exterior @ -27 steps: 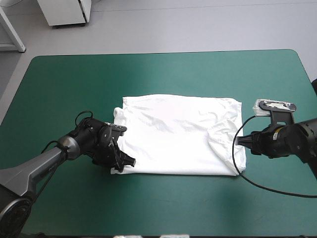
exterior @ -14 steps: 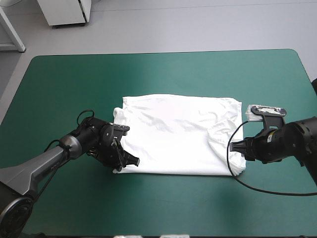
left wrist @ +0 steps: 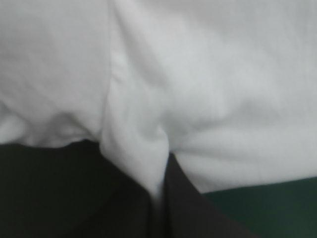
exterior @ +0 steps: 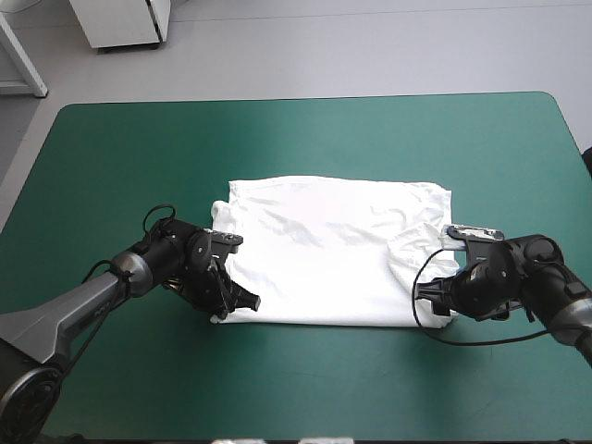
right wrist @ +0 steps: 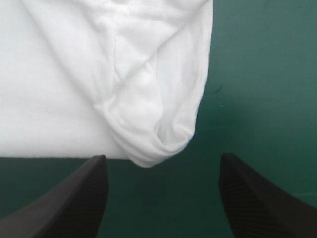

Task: Fold the cloth

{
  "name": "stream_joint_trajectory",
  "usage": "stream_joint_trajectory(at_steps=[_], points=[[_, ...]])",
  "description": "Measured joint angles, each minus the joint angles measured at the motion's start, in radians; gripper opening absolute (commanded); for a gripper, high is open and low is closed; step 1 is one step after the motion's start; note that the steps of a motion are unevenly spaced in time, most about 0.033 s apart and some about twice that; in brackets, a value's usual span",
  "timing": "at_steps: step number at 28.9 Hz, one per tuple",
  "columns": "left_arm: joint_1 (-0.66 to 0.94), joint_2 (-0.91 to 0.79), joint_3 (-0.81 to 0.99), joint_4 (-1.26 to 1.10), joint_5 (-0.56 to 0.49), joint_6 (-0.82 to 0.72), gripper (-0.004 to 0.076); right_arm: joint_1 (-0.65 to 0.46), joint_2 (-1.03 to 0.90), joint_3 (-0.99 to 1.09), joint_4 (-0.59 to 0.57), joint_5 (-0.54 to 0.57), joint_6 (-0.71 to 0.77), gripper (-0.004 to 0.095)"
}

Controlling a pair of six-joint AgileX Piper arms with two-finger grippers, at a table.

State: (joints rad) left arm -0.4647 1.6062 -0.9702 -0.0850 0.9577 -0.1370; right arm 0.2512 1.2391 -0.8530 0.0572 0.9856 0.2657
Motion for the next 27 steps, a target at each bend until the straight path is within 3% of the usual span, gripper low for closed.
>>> stream_joint_trajectory(at_steps=[16,19,23,27], points=[[0.000,0.000,0.000,0.000,0.000,0.000,-0.0010,0.000,0.227,0.008,-0.003,-0.097,0.016,0.0531],[0.000,0.000,0.000,0.000,0.000,0.000,-0.0010,0.000,0.227,0.023,-0.007,-0.108,0.031,0.0399],[0.000,0.001,0.000,0.000,-0.001,0.000,-0.0010,0.000,0.224,0.033,-0.005,-0.115,0.041,-0.0025],[0.000,-0.001,-0.006,0.001,0.007,0.000,-0.0010,0.000,0.210,0.033,0.038,-0.126,0.045,-0.0017]])
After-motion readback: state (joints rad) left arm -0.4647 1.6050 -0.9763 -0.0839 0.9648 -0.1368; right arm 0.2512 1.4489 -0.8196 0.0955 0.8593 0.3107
